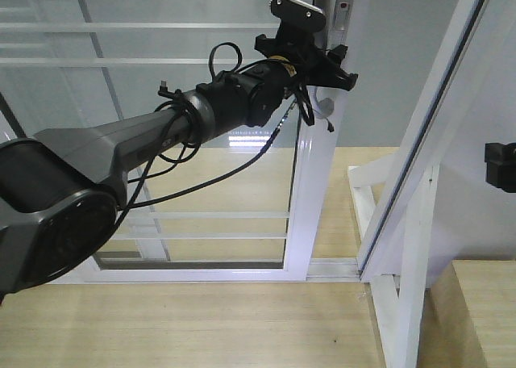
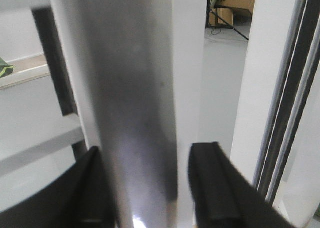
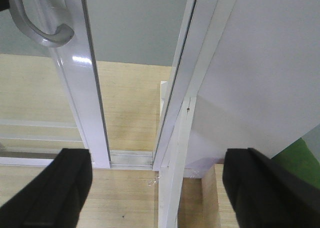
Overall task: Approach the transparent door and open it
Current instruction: 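Move the left gripper onto the door's vertical frame beside the handle, then push the door frame with the left gripper, sliding the door farther open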
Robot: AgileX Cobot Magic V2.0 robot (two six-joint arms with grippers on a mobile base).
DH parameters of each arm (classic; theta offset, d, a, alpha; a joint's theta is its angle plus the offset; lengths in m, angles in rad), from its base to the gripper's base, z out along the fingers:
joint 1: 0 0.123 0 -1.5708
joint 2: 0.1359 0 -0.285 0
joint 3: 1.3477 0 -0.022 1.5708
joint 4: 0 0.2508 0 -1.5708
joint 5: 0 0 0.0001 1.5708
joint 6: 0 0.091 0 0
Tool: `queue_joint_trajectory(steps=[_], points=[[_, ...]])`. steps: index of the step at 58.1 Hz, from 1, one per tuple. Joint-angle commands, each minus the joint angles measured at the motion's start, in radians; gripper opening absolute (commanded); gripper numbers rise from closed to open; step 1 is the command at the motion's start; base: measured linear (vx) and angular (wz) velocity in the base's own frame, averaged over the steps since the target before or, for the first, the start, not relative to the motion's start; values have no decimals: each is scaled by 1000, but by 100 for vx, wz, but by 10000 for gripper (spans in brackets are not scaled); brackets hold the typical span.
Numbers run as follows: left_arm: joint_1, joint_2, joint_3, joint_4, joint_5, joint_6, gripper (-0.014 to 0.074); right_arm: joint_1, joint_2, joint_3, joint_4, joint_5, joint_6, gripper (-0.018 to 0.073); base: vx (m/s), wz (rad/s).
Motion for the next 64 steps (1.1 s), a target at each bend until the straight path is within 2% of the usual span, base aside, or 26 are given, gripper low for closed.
queue_joint_trajectory(steps=[1, 10, 12, 27, 43, 56, 64], points=[[-3, -71, -49, -2, -81, -5, 285, -3, -11, -29, -19, -68, 2, 592, 0, 0], [7, -98, -49, -4, -18, -6, 16, -3, -11, -29, -19, -67, 2, 583, 0, 0], [7, -106, -49, -1, 3, -5, -10, -3, -11, -29, -19, -66, 2, 580, 0, 0], [43, -154, -49, -2, 150, -6, -8, -3, -11, -29, -30, -69, 2, 555, 0, 0], [81, -197, -49, 0, 247, -7, -8, -3, -11, -29, -31, -69, 2, 554, 0, 0], [137, -254, -49, 0, 273, -7, -6, -3, -11, -29, -33, -69, 2, 554, 0, 0], [171, -290, -45, 5, 338, -5, -6, -3, -11, -29, -34, -69, 2, 554, 0, 0]])
